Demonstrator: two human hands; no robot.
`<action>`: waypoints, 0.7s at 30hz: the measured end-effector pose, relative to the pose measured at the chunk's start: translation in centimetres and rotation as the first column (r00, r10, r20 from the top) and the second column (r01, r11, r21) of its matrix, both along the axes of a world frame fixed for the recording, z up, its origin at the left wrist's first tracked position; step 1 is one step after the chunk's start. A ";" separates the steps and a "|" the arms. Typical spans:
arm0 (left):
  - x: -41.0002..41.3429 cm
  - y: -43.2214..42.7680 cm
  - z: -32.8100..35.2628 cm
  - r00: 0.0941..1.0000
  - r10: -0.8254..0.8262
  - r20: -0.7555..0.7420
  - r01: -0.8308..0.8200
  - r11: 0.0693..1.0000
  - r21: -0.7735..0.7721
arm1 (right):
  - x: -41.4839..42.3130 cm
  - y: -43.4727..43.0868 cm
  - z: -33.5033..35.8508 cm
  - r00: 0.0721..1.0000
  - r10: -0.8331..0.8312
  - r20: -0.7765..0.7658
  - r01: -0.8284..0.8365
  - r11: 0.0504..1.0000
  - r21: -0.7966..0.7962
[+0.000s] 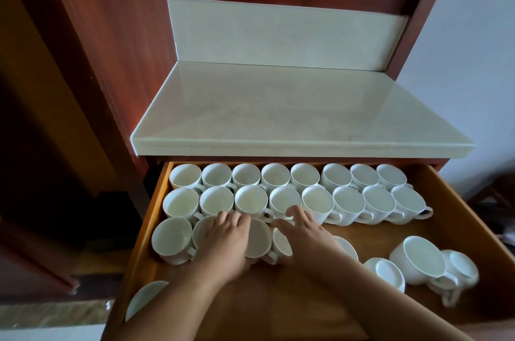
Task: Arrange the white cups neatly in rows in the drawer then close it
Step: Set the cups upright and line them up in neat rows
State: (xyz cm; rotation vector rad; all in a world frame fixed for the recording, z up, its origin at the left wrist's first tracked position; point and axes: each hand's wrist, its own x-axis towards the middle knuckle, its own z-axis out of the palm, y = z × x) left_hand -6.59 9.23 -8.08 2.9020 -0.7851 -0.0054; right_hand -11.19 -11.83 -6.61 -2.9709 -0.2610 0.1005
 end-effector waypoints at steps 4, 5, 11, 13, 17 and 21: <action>-0.2 0.0 -0.1 0.999 0.022 0.041 -0.023 1.000 0.018 | -0.1 0.2 -0.6 1.000 0.006 0.030 -0.006 1.000 -0.003; -0.2 0.0 -0.2 0.999 0.024 0.043 -0.025 1.000 0.010 | -0.2 0.2 -0.6 0.999 0.003 0.032 -0.003 1.000 0.003; -0.1 0.3 0.0 0.999 0.014 0.031 -0.014 1.000 -0.020 | -0.2 -0.6 0.4 0.995 -0.093 -0.030 0.096 0.986 0.138; -0.3 0.4 0.5 1.000 0.011 0.025 -0.010 1.000 -0.023 | -0.3 -1.3 1.3 0.982 -0.180 -0.056 0.186 0.972 0.143; -0.2 0.7 0.4 0.997 -0.016 0.071 0.024 0.994 -0.110 | -0.7 -1.6 2.0 0.971 -0.211 -0.112 0.217 0.975 0.046; 0.1 0.4 0.3 0.983 -0.178 0.040 0.183 0.968 -0.174 | -0.5 -1.1 1.8 0.960 -0.220 -0.174 0.241 0.965 0.107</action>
